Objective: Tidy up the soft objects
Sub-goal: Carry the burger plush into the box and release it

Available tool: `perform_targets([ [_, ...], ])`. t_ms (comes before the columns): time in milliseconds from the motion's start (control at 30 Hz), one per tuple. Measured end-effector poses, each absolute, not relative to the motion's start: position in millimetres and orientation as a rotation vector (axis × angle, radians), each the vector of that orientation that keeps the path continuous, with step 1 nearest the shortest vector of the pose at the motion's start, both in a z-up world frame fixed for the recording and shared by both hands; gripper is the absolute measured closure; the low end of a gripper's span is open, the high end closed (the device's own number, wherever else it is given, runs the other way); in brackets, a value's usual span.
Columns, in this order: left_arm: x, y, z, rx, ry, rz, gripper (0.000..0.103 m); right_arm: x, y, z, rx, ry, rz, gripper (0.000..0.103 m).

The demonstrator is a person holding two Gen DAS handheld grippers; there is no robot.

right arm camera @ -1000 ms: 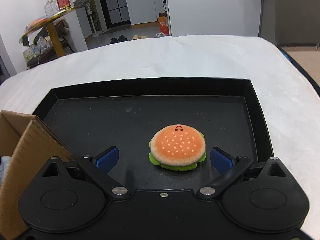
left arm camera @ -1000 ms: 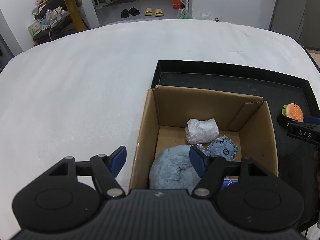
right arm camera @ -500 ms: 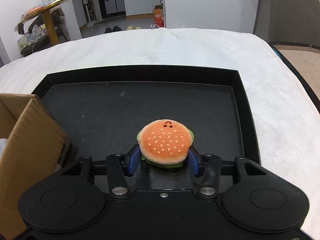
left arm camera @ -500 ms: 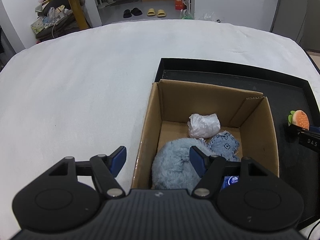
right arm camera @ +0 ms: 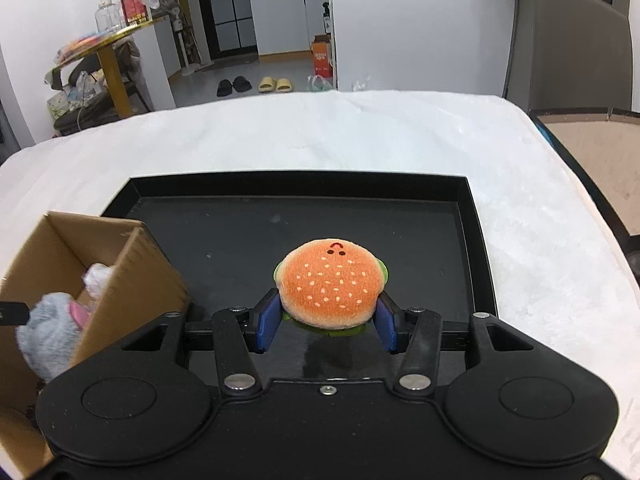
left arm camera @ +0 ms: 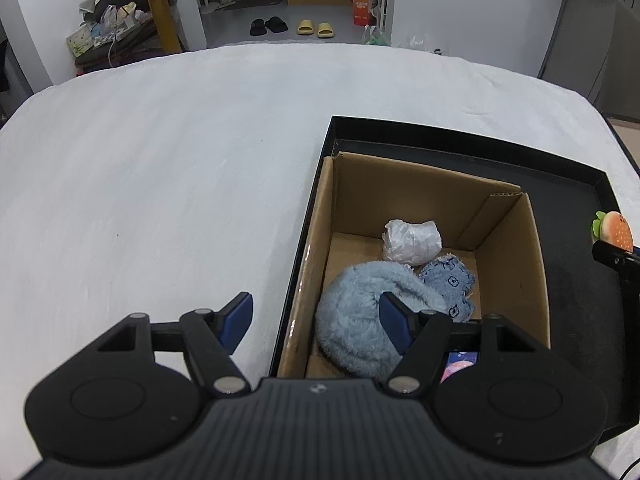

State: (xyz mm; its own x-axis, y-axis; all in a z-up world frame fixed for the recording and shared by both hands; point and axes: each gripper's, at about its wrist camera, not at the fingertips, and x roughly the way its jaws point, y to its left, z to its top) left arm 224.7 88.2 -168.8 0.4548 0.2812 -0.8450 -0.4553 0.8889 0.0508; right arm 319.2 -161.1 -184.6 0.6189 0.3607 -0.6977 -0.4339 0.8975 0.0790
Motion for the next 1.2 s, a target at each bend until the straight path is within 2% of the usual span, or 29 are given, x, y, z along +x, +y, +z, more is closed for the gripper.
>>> perform_targets([
  [500,201.8,99.3,-162.1,-0.259,0.955,0.424,0.036,295.2,-141.5,-146.3,-0.113,0.729,0.509,0.055],
  [700,198.0,106.5,-164.9,-0.298,0.947,0.406,0.039,287.1,-129.7,-136.4,-0.145,0.719,0.537,0.055],
  [1200,186.7,123.4,-173.7,-0.370,0.956,0.355,0.065,268.7,-89.9,-119.2,-0.175,0.685,0.639,0.055],
])
